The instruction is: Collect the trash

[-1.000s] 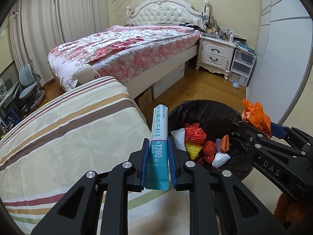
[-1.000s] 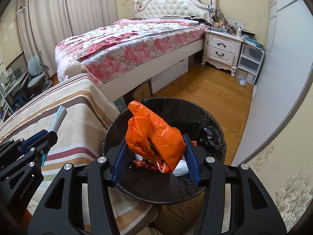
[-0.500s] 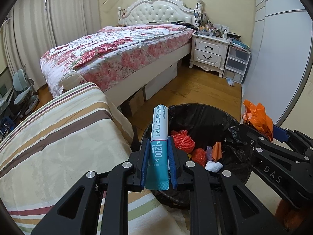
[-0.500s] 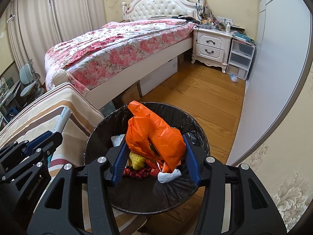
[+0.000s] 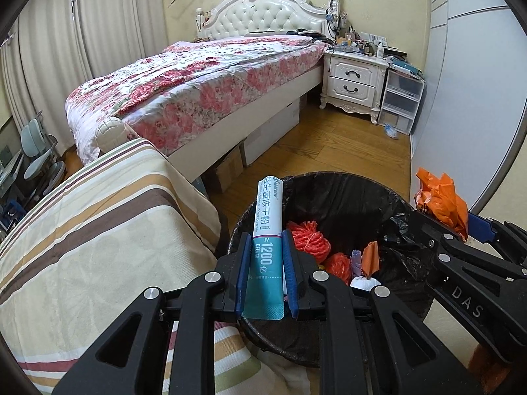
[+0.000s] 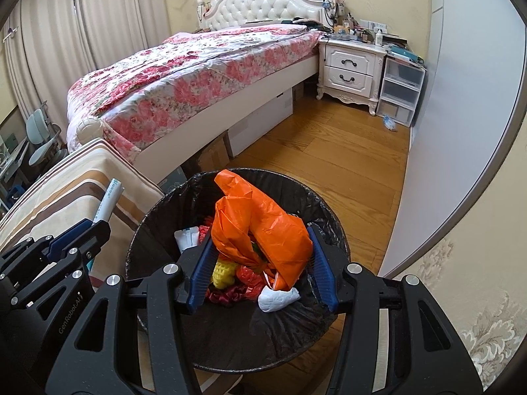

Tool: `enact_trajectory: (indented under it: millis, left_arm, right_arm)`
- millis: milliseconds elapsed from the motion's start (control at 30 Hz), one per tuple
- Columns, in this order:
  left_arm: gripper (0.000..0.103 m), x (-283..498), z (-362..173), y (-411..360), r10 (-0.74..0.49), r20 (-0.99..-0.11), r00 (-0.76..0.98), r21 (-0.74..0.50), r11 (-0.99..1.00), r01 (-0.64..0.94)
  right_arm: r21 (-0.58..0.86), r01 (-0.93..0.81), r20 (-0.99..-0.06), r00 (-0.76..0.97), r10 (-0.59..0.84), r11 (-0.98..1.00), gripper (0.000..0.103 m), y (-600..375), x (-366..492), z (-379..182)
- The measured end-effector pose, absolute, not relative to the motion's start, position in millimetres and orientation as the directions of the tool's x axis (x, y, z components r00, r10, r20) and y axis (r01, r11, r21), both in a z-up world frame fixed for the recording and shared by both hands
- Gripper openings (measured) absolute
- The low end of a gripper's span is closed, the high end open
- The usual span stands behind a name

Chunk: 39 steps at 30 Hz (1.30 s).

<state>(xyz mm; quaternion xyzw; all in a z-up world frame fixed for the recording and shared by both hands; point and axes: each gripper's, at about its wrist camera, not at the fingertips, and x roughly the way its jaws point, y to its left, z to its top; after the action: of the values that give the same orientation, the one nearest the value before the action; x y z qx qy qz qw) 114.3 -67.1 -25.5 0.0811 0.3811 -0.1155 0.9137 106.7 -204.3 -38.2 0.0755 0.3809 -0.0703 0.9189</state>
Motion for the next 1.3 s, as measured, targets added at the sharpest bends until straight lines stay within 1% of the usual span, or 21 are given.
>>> enact_trajectory:
  millis: [200,267,300,333,367,400,433,467,533,633,900,967,1033,1200,1300]
  left_arm:
    - [0.020,117.7,-25.5,-73.3,-0.153,-0.710,0.687,0.066,0.957,0.281]
    - [0.022,117.9,-25.4,-74.8,-0.155,-0.713,0.684,0.065,0.956,0.285]
    - [0.024,118.0,-25.3,-74.4,-0.157,-0.715,0.682,0.063,0.956,0.286]
    - [0.031,117.7,-24.9,-74.4,-0.159,-0.714,0.681,0.060,0.956,0.286]
    - [0.042,116.6,-24.1,-74.0,-0.159,-0.712,0.683,0.060,0.957,0.285]
    - [0.046,115.7,-23.0,-73.3,-0.157,-0.708,0.688,0.061,0.958,0.281]
    - [0.055,114.9,-22.0,-72.7,-0.155,-0.703,0.694,0.063,0.959,0.277]
    - [0.060,114.0,-21.1,-72.2,-0.153,-0.698,0.700,0.065,0.960,0.273]
    - [0.061,112.7,-19.8,-72.0,-0.150,-0.693,0.705,0.068,0.960,0.272]
    - [0.070,111.6,-18.4,-70.4,-0.145,-0.685,0.714,0.073,0.961,0.266]
    - [0.075,110.8,-13.3,-60.8,-0.131,-0.668,0.733,0.070,0.969,0.238]
    - [0.077,108.7,-11.6,-59.5,-0.128,-0.662,0.739,0.071,0.970,0.231]
    - [0.078,106.8,-10.1,-57.1,-0.128,-0.655,0.744,0.070,0.971,0.229]
    - [0.080,102.5,-6.6,-51.2,-0.120,-0.645,0.755,0.072,0.973,0.217]
    - [0.080,101.1,-4.7,-47.4,-0.119,-0.642,0.757,0.065,0.976,0.208]
  right_arm:
    - [0.080,0.192,-0.715,0.695,-0.078,0.978,0.052,-205.4,110.2,-40.0]
    - [0.079,0.196,-0.716,0.693,-0.081,0.977,0.053,-205.9,110.1,-40.0]
    - [0.078,0.199,-0.716,0.693,-0.084,0.977,0.056,-206.0,111.3,-39.9]
    - [0.077,0.202,-0.715,0.694,-0.087,0.976,0.063,-206.4,111.2,-40.0]
    - [0.077,0.204,-0.714,0.695,-0.089,0.976,0.064,-206.8,111.1,-39.8]
    - [0.074,0.203,-0.714,0.694,-0.090,0.976,0.064,-206.9,111.0,-39.6]
    - [0.073,0.203,-0.715,0.693,-0.091,0.977,0.064,-207.0,110.8,-39.6]
    - [0.071,0.204,-0.714,0.694,-0.093,0.976,0.064,-206.9,110.6,-39.1]
    - [0.068,0.209,-0.712,0.696,-0.099,0.975,0.064,-207.4,109.4,-38.2]
    - [0.072,0.221,-0.707,0.699,-0.106,0.973,0.064,-210.6,107.5,-36.4]
    - [0.069,0.253,-0.693,0.708,-0.136,0.965,0.066,-214.7,102.2,-29.9]
    - [0.063,0.257,-0.688,0.711,-0.145,0.964,0.068,-214.2,100.0,-28.0]
    - [0.056,0.260,-0.682,0.715,-0.153,0.964,0.074,-213.5,98.5,-27.2]
    - [0.051,0.264,-0.674,0.721,-0.162,0.963,0.078,-211.6,94.5,-24.5]
    - [0.054,0.267,-0.672,0.722,-0.162,0.962,0.078,-211.2,91.8,-22.5]
